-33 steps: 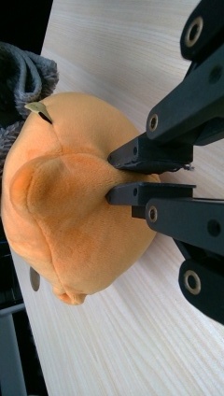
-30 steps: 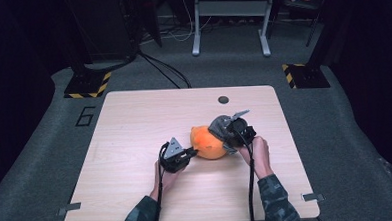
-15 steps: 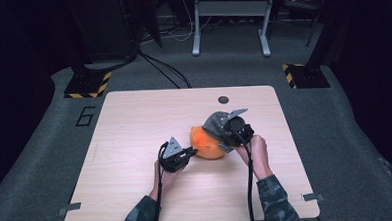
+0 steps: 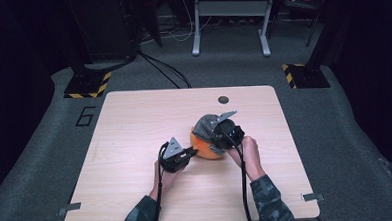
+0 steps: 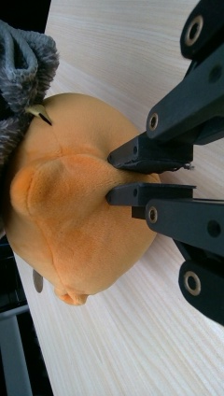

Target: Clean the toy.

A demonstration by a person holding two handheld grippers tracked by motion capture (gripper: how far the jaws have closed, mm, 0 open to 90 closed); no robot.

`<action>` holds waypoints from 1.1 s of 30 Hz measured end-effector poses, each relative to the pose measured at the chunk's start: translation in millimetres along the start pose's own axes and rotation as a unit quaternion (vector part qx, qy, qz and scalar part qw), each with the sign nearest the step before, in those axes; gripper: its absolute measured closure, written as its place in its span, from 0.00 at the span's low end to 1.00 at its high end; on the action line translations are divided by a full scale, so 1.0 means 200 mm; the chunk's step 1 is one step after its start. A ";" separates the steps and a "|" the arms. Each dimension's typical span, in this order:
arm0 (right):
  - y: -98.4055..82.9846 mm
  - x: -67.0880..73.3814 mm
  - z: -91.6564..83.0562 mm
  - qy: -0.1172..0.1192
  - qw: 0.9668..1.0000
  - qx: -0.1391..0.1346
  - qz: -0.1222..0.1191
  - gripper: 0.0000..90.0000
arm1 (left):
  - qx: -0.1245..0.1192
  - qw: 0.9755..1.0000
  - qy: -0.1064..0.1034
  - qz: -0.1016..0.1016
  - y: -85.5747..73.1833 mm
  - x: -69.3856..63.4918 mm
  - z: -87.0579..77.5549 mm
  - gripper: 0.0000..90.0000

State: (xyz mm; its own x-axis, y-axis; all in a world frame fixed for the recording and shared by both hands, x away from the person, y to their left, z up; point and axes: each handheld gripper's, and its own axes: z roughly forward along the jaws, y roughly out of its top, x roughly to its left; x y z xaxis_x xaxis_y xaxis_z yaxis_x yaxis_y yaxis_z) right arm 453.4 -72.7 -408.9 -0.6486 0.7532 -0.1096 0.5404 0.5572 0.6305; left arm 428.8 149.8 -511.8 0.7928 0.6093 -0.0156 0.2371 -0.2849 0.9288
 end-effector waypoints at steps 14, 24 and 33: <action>-0.16 -0.18 0.04 -0.023 0.997 0.020 0.066 0.75 | -0.001 1.000 -0.001 -0.001 0.00 0.00 0.00 0.92; -0.27 -0.27 0.14 -0.021 0.993 0.052 0.105 0.75 | -0.001 1.000 -0.001 -0.002 0.00 0.00 0.00 0.92; -0.30 -0.30 0.09 -0.041 0.991 0.036 0.120 0.75 | -0.002 1.000 0.000 -0.001 0.00 0.01 0.00 0.92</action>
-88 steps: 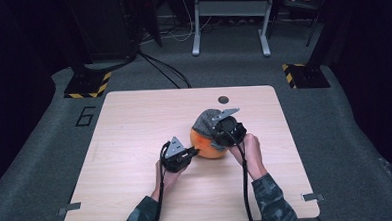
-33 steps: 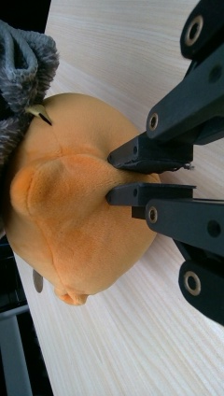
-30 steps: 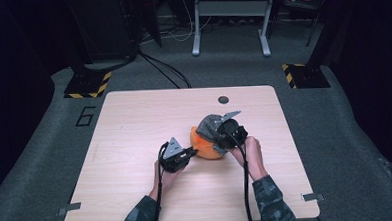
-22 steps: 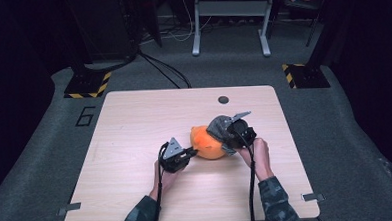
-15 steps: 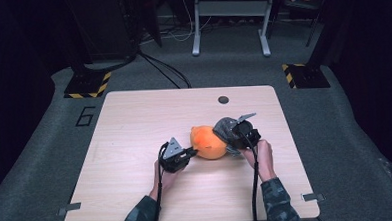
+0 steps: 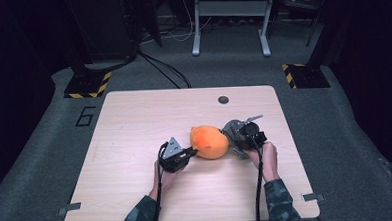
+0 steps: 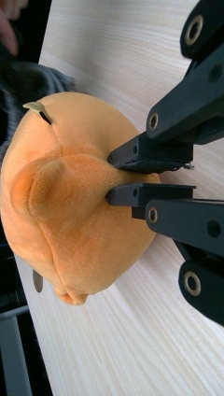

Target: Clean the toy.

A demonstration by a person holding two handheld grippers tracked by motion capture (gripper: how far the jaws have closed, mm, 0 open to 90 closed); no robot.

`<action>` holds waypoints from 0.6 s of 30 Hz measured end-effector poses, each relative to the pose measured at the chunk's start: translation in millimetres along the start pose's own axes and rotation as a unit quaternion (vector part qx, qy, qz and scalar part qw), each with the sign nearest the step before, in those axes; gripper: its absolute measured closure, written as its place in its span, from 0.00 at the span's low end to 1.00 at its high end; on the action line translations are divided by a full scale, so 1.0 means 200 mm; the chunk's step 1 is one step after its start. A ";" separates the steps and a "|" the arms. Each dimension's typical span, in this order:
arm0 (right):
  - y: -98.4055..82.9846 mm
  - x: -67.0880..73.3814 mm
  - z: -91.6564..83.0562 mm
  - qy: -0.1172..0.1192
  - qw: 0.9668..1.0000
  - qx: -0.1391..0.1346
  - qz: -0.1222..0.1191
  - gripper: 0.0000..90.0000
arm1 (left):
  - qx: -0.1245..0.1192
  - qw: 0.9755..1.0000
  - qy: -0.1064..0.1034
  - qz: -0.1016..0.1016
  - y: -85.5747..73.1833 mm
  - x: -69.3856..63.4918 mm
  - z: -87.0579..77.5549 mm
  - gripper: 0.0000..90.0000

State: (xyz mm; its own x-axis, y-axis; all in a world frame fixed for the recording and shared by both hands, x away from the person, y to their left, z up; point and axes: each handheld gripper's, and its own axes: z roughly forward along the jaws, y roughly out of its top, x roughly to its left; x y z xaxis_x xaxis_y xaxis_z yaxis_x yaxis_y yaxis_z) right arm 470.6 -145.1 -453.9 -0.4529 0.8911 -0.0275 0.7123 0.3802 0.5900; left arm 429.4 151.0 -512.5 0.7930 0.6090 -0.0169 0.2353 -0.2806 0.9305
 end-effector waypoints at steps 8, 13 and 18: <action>0.11 0.20 -0.15 0.036 0.997 -0.047 -0.055 0.75 | -0.001 1.000 0.003 -0.001 0.00 0.01 0.00 0.91; 0.15 0.24 -0.08 0.031 0.997 -0.029 -0.071 0.75 | 0.004 1.000 0.005 -0.006 -0.01 0.01 0.00 0.85; 0.18 0.21 -0.06 0.034 0.997 -0.021 -0.063 0.75 | 0.012 1.000 0.020 -0.007 0.00 0.01 0.00 0.70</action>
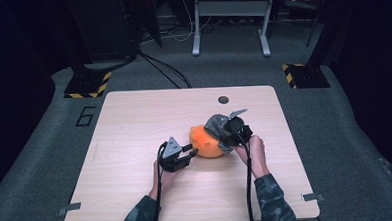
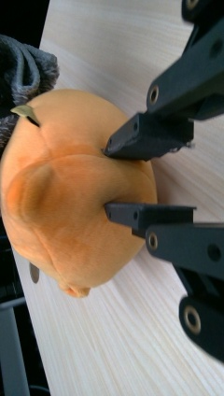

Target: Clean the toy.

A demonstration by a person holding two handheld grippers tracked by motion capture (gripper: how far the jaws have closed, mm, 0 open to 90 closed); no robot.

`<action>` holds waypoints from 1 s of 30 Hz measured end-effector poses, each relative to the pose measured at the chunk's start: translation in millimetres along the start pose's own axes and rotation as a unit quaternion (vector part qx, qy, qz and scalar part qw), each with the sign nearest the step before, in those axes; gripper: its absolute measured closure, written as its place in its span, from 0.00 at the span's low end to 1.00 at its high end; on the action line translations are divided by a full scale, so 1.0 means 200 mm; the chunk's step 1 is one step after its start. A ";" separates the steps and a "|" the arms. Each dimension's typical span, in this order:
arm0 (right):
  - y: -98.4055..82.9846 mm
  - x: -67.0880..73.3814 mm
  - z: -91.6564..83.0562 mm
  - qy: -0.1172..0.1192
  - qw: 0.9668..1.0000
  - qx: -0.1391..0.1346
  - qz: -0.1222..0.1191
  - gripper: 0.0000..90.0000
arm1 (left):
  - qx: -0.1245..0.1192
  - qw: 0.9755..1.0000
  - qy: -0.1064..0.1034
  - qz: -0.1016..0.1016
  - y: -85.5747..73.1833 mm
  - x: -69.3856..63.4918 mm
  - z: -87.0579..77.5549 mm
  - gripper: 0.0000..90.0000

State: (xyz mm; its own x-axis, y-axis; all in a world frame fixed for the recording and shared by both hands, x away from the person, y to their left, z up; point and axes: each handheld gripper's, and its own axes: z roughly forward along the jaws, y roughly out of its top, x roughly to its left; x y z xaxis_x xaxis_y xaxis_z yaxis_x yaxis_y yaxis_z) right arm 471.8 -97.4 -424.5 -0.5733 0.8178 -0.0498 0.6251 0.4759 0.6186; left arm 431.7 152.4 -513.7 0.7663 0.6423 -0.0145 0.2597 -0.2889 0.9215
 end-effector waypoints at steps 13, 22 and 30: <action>0.03 -0.04 0.02 0.001 1.000 0.015 0.004 0.75 | 0.015 0.998 0.039 0.041 0.02 -0.02 0.06 0.61; 0.01 -0.05 0.01 0.004 1.000 0.002 0.010 0.75 | 0.007 0.999 0.027 0.037 0.03 -0.03 0.05 0.92; -0.02 -0.04 -0.10 -0.005 0.999 -0.029 0.014 0.75 | 0.007 1.000 0.006 0.014 0.05 -0.05 0.01 0.94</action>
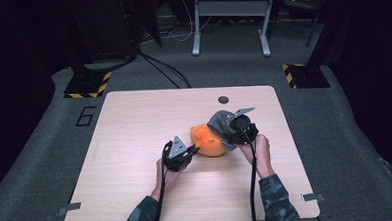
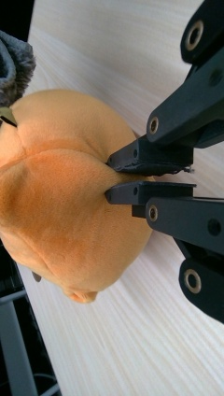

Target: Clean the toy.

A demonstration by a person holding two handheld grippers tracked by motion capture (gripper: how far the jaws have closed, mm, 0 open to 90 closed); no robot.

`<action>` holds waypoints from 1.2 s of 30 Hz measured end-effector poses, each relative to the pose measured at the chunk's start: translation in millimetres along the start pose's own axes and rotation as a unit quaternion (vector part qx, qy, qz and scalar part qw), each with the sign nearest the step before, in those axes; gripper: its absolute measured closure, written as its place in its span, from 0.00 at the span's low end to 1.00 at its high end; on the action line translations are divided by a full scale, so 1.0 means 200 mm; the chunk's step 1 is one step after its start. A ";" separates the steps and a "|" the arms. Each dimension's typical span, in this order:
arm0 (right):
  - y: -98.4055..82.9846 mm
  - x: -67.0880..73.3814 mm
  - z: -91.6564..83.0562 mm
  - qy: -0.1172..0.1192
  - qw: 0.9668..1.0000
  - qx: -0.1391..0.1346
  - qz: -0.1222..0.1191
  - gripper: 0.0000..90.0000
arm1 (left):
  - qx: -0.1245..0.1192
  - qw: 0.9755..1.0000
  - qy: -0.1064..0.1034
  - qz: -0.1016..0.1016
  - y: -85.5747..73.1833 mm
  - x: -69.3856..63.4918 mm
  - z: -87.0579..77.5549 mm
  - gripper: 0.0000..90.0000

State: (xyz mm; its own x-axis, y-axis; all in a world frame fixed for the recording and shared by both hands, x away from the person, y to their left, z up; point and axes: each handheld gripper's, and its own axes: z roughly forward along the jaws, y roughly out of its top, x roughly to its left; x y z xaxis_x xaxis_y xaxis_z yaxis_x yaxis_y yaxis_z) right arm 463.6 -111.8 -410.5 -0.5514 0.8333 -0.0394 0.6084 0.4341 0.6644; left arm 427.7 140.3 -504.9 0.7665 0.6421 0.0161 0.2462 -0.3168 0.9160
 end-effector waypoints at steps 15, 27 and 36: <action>0.08 0.23 0.03 0.009 0.996 -0.003 -0.088 0.75 | -0.020 1.000 0.003 0.003 -0.01 -0.01 -0.02 0.93; 0.05 0.17 0.04 0.014 0.998 -0.002 -0.066 0.75 | -0.024 0.999 0.013 0.017 -0.04 -0.02 -0.02 0.93; -0.03 0.05 0.06 0.009 0.999 0.020 -0.025 0.75 | -0.024 0.999 0.019 0.015 -0.05 0.00 -0.02 0.93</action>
State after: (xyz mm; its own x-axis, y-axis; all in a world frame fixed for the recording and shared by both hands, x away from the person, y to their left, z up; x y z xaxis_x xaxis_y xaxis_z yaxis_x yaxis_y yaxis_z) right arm 460.9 -101.3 -423.4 -0.5910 0.8046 -0.0577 0.6027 0.4879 0.6314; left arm 422.4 145.8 -512.5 0.7501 0.6588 0.0573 0.1939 -0.3020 0.9334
